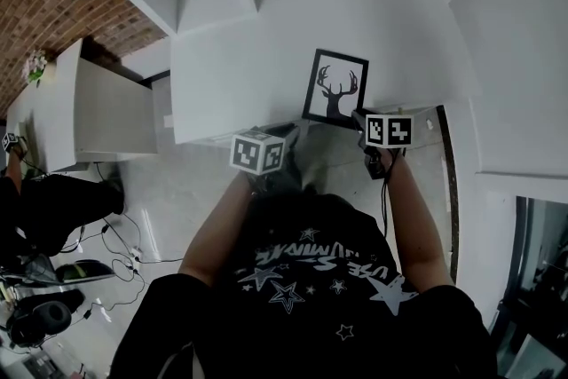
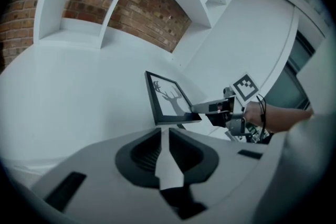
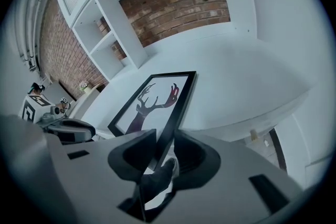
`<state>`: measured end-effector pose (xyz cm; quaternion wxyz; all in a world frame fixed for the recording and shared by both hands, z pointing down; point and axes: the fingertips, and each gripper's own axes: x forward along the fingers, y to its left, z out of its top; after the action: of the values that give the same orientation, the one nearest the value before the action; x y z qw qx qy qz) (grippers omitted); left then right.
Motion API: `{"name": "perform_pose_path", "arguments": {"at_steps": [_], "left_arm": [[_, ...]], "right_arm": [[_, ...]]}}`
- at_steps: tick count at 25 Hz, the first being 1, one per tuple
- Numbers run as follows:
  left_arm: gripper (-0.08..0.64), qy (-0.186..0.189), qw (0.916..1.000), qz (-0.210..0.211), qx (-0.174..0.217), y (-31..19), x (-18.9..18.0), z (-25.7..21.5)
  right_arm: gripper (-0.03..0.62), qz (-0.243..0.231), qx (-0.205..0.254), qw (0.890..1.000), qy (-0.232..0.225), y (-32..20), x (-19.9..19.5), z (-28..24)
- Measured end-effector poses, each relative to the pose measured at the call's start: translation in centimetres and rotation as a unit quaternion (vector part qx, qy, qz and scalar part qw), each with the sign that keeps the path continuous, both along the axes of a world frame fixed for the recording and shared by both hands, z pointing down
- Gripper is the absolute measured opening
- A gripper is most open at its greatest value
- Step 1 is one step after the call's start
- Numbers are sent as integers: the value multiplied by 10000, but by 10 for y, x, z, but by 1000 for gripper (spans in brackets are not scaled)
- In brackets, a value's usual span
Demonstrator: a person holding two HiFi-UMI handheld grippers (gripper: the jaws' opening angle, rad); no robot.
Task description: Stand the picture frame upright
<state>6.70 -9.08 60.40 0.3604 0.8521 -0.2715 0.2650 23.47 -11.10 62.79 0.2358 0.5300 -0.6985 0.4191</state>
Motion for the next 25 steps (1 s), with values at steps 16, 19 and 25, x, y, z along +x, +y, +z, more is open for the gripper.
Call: {"name": "perform_pose_path", "arguments": {"at_steps": [16, 19, 25], "left_arm": [[170, 636, 9920, 176, -1075, 6, 33, 21], [170, 616, 9913, 256, -1132, 2, 38, 26], [170, 805, 9860, 197, -1444, 0, 46, 31]], "right_arm": [[104, -820, 33, 9964, -209, 8, 1, -2], [105, -889, 44, 9957, -273, 8, 2, -2], [104, -1010, 74, 9942, -356, 8, -4, -1]]}}
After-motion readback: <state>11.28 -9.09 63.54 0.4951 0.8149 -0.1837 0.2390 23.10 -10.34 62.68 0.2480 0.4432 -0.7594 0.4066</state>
